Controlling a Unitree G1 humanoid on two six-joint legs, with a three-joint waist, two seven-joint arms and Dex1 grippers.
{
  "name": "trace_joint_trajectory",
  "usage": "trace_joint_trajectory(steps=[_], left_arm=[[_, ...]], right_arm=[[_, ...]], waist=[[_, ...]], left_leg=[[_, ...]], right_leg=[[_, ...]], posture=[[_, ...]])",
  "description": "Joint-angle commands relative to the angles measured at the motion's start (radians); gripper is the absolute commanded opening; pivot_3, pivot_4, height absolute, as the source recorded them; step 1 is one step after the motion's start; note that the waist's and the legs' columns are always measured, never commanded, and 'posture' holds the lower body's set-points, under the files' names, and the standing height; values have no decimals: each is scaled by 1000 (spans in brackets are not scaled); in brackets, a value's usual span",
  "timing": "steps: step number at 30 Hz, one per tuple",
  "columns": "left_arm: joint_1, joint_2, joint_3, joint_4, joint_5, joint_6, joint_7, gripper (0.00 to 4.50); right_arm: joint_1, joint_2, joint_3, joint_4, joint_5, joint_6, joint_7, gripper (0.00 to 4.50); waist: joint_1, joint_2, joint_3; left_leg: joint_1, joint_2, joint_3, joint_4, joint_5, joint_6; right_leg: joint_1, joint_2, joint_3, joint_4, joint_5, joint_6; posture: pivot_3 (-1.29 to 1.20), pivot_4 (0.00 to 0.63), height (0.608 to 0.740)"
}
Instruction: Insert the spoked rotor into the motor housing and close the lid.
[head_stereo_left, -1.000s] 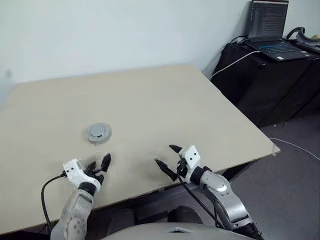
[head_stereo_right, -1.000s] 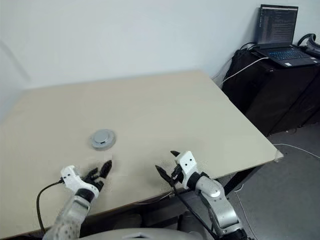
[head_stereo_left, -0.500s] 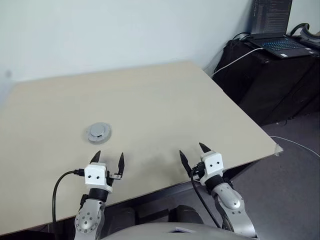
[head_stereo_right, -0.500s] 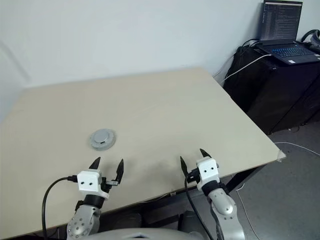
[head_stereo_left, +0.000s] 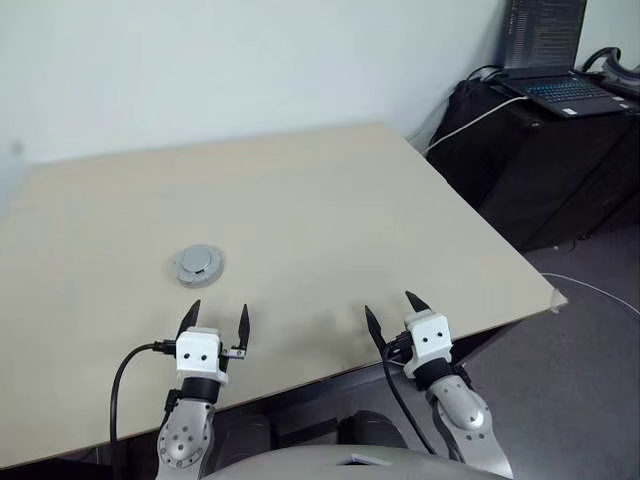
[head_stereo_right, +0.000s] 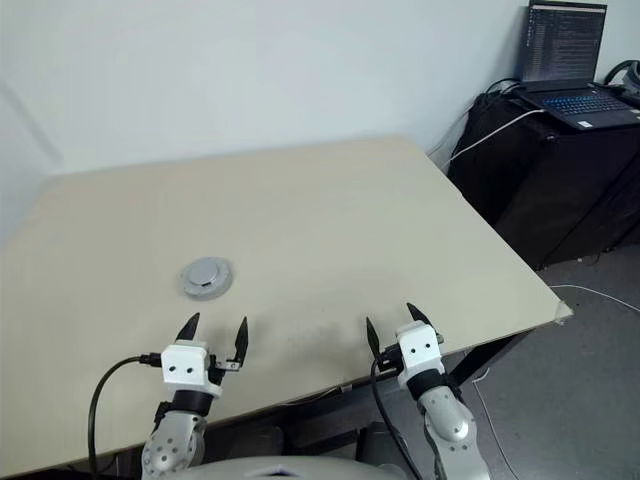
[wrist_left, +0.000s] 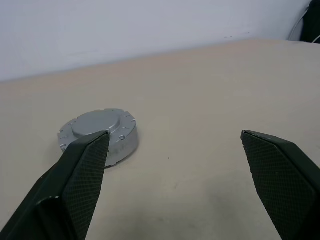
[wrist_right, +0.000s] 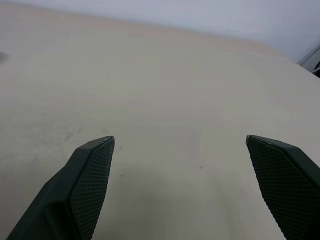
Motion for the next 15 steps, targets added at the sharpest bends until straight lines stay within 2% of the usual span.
trace_joint_trajectory(steps=[1, 15], left_arm=[[-15, 0, -11, -1, 6, -28, 5, 4446], [-20, -2, -27, -2, 9, -23, 13, 4446]], right_arm=[[-6, 5, -5, -60, 5, 7, -10, 4500], [-22, 4, 3, -152, 0, 102, -11, 4500]], waist=[[0, 0, 0], [0, 0, 0]], left_leg=[[0, 0, 0, 0, 0, 0], [0, 0, 0, 0, 0, 0]], right_leg=[[0, 0, 0, 0, 0, 0], [0, 0, 0, 0, 0, 0]], posture=[[0, 0, 740], [0, 0, 740]])
